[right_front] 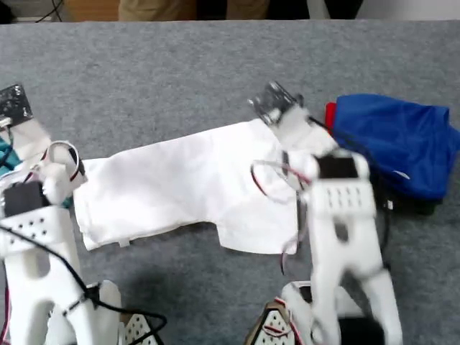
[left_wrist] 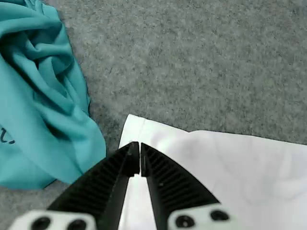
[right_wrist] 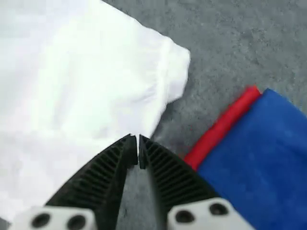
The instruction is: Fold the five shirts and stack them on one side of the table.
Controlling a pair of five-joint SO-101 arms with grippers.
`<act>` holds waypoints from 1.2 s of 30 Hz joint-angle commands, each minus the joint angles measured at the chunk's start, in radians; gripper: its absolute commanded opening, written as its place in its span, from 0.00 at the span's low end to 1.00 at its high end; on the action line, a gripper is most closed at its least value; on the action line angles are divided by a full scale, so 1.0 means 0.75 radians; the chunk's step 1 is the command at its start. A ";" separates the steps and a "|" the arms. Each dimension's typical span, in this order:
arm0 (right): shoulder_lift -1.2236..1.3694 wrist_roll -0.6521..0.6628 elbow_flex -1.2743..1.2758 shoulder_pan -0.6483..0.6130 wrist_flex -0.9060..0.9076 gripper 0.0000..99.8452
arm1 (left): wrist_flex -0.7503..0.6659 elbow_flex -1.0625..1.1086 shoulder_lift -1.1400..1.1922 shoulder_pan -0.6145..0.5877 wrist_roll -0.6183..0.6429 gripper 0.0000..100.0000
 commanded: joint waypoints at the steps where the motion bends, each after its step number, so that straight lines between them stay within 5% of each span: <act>1: 0.332 -0.065 -0.310 -0.054 -0.039 0.02 | -0.221 0.014 0.179 0.012 0.020 0.02; 7: 0.840 -0.198 -0.744 -0.103 -0.037 0.02 | -0.567 0.014 0.572 0.043 0.023 0.02; 12: 1.208 -0.252 -1.083 -0.066 0.061 0.02 | -0.671 -0.025 0.889 0.057 0.012 0.02; 17: 1.515 -0.254 -1.429 0.003 0.250 0.02 | -0.587 -0.233 1.063 -0.088 0.039 0.02; 27: 1.850 -0.241 -2.086 0.042 0.608 0.00 | -0.497 -0.319 1.145 -0.041 -0.055 0.02; 36: 1.855 -0.200 -2.644 0.042 0.947 0.00 | -0.319 -0.295 0.670 0.092 -0.102 0.02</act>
